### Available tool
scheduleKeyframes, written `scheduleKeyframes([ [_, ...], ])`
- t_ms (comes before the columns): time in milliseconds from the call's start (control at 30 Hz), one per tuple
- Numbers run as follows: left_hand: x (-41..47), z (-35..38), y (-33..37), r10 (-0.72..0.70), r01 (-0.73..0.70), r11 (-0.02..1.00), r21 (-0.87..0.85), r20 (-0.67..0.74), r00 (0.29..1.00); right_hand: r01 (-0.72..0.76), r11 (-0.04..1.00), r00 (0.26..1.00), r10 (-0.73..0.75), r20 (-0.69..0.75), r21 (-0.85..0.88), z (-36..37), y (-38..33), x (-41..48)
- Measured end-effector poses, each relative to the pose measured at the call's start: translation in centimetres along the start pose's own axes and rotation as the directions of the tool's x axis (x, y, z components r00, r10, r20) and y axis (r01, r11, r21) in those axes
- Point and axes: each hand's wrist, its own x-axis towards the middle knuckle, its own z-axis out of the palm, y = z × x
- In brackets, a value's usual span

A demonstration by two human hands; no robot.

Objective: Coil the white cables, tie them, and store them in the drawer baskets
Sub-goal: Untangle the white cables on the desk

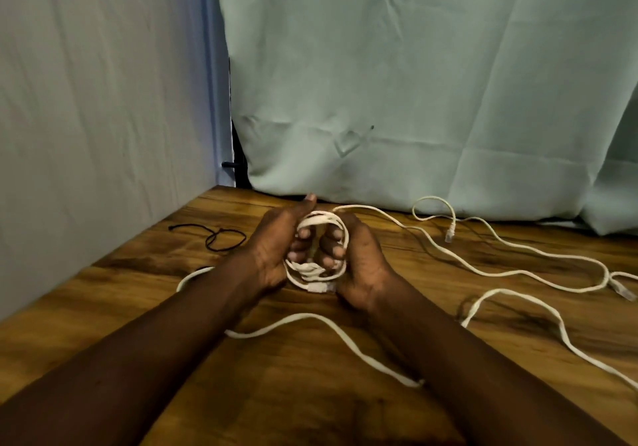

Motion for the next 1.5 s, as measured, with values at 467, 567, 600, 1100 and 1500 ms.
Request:
scheduleKeyframes([
  [467,-1.9,-0.2,2.1,0.272,-0.245,0.852,0.463,0.009,0.962,-0.042,0.953,0.993,0.072,0.091,-0.299,2.0,-1.4,-1.4],
  [567,-1.6,-0.9,2.9,0.318,-0.257,0.872,0.417,-0.083,0.945,-0.04,0.958,0.977,0.098,0.191,-0.285,2.9,-1.1,-1.5],
  [600,-1.6,-1.1,3.0,0.314,-0.25,0.875,0.414,-0.092,0.945,-0.065,0.964,0.968,0.124,0.218,-0.258,3.0,-0.8,-1.6],
  [1100,-1.3,-1.8,1.3,0.053,-0.014,0.986,-0.165,0.235,0.97,-0.001,0.989,0.999,-0.005,0.041,0.146,1.5,0.2,0.4],
  [1500,-1.3,-3.6,4.0,0.019,-0.026,0.985,0.172,0.044,0.999,0.096,0.989,0.995,-0.094,0.025,-0.115,5.4,1.2,-2.2],
])
